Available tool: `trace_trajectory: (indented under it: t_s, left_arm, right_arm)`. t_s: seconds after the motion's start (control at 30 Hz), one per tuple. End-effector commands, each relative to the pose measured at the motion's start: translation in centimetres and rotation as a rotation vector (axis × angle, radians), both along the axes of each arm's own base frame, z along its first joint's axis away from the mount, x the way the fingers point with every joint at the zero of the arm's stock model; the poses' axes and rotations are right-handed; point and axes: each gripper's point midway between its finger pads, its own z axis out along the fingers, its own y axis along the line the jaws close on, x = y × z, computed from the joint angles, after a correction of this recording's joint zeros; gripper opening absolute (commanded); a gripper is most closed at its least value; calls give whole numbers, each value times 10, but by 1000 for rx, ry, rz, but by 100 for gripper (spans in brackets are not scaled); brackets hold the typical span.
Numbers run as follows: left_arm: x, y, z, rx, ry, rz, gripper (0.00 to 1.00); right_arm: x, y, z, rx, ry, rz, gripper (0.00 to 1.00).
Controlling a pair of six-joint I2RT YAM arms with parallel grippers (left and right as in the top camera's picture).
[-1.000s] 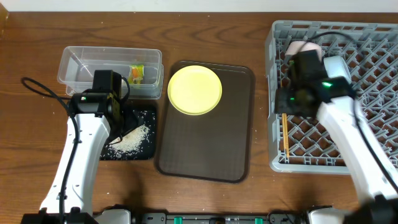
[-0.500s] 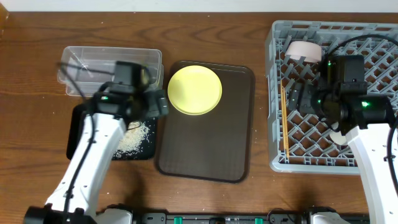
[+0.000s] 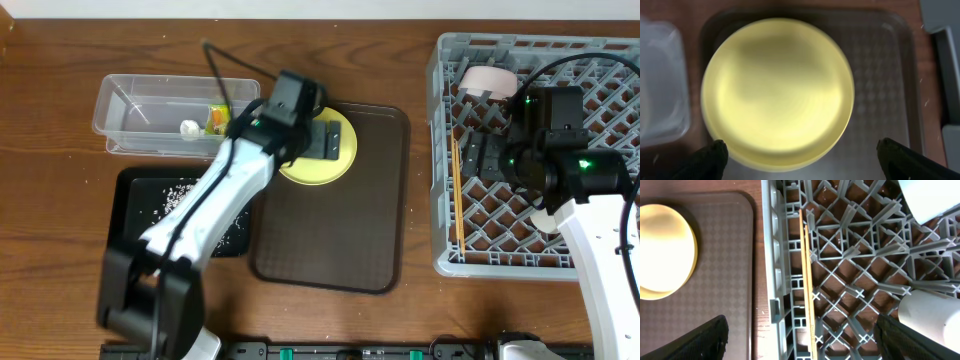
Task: Sort waste into correct bins and load items into the dishwasher rack
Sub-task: 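Reach the left gripper to the yellow plate and grip its edge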
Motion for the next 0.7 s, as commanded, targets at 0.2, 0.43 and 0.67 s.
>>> trace_trajectory:
  t_s: [0.2,0.43,0.67]
  left_arm:
    - [24,-43,-32,28,2,-69,98]
    - [10,-59,-79,74,91,-113,98]
    - [-10,-66,-111,116,172,-137,98]
  right_arm:
    - [-1,-3,-2,-6,12,6,91]
    - [-2,-3,-3,-6,16,5,92]
    - [-1,-3,-3,-6,17,5,91]
